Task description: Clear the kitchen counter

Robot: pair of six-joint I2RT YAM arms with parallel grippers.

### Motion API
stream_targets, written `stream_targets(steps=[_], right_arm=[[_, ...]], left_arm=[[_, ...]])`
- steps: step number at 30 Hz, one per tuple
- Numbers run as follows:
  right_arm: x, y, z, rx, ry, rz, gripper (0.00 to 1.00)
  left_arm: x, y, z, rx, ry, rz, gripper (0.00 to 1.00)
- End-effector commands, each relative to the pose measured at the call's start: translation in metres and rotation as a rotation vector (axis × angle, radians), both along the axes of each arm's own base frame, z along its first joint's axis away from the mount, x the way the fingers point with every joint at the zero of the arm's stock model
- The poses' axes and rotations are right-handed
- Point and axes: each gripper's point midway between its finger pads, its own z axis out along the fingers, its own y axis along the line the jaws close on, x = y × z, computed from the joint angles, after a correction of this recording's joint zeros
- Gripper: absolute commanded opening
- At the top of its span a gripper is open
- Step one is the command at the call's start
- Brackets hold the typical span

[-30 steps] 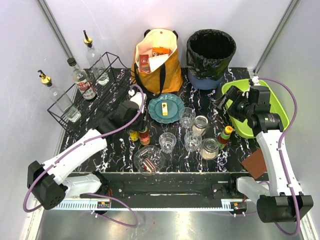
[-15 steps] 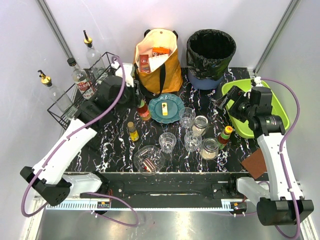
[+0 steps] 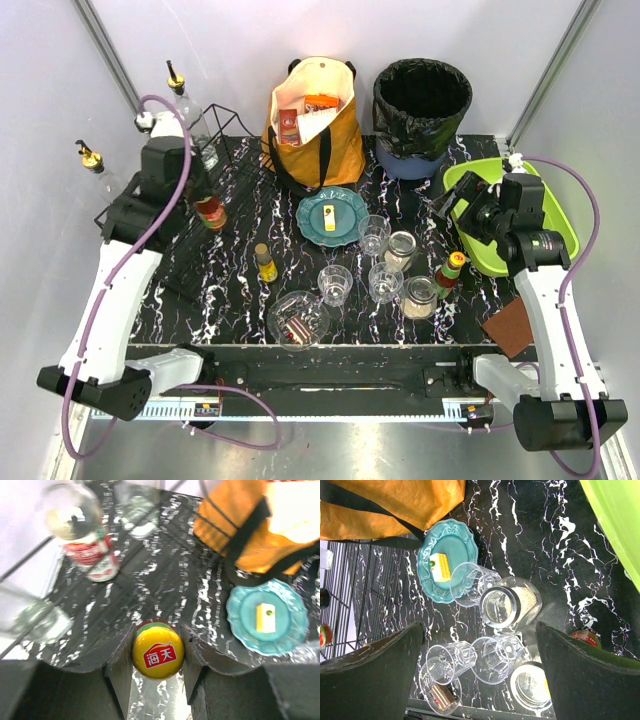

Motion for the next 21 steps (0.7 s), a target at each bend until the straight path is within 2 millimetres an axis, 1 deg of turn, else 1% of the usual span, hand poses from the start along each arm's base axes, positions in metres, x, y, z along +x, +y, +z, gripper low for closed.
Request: stream_targets(steps=[1, 2, 5, 9, 13, 17, 20, 21], right_arm=[[0.006, 0.000, 0.011, 0.000, -0.024, -0.001, 0.99], [0.006, 0.001, 0.011, -0.001, -0.022, 0.002, 0.99], [0.008, 0.002, 0.010, -0.001, -0.017, 0.012, 0.99], [0.011, 0.003, 0.010, -0.004, -0.015, 0.025, 0.99], [0.013, 0.004, 0.012, -0.007, -0.019, 0.032, 0.99], [0.013, 0.004, 0.013, -0.010, -0.021, 0.038, 0.99], [0.013, 0.004, 0.010, -0.009, -0.013, 0.039, 0.99], [0.012, 0.005, 0.010, -0.008, -0.014, 0.040, 0.99]], left_arm=[[-0.019, 0.056, 0.055, -0.013, -0.199, 0.202, 0.00], [-0.023, 0.064, 0.056, -0.012, -0.205, 0.227, 0.00], [-0.026, 0.079, 0.056, -0.012, -0.208, 0.272, 0.00], [-0.027, 0.096, 0.046, 0.002, -0.181, 0.338, 0.00], [-0.024, 0.103, 0.035, -0.017, -0.163, 0.347, 0.00], [-0.021, 0.112, 0.017, -0.010, -0.128, 0.372, 0.00], [-0.019, 0.114, 0.005, -0.006, -0.109, 0.379, 0.00], [-0.019, 0.121, 0.002, -0.004, -0.103, 0.402, 0.00]])
